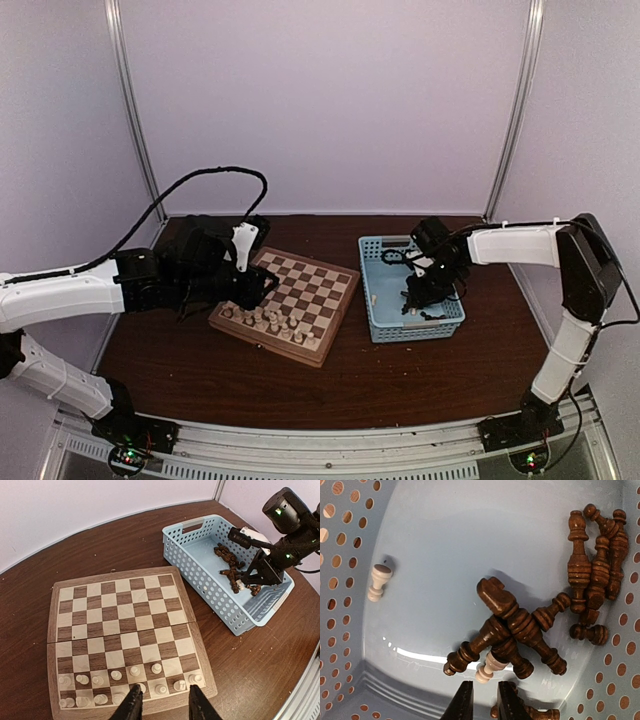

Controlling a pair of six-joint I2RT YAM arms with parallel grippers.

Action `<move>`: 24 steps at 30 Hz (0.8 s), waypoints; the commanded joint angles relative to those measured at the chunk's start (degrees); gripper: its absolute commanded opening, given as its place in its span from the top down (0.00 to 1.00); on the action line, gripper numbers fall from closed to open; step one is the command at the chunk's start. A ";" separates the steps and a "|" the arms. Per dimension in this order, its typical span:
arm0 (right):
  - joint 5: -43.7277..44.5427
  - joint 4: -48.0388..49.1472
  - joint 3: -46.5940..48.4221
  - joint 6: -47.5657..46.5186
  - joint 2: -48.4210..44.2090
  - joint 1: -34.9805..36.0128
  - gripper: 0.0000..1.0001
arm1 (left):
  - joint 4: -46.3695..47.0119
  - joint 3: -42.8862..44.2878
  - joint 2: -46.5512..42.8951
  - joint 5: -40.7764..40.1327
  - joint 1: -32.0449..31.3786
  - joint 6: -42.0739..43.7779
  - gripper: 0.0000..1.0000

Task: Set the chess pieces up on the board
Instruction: Pick up the chess piece from the storage box.

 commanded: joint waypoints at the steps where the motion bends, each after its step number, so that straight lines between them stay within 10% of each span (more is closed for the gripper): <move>1: 2.03 0.35 -0.92 0.37 2.03 -0.46 0.80 | 2.66 0.44 0.37 -0.23 0.05 -0.29 0.68; 13: 0.94 2.57 -1.81 0.46 5.76 -0.46 0.85 | 2.72 0.70 0.39 -0.38 0.07 -0.53 0.68; 24: 0.05 5.52 -4.49 -2.84 -9.00 -0.41 0.91 | 1.49 3.75 2.53 1.08 0.09 -1.64 0.67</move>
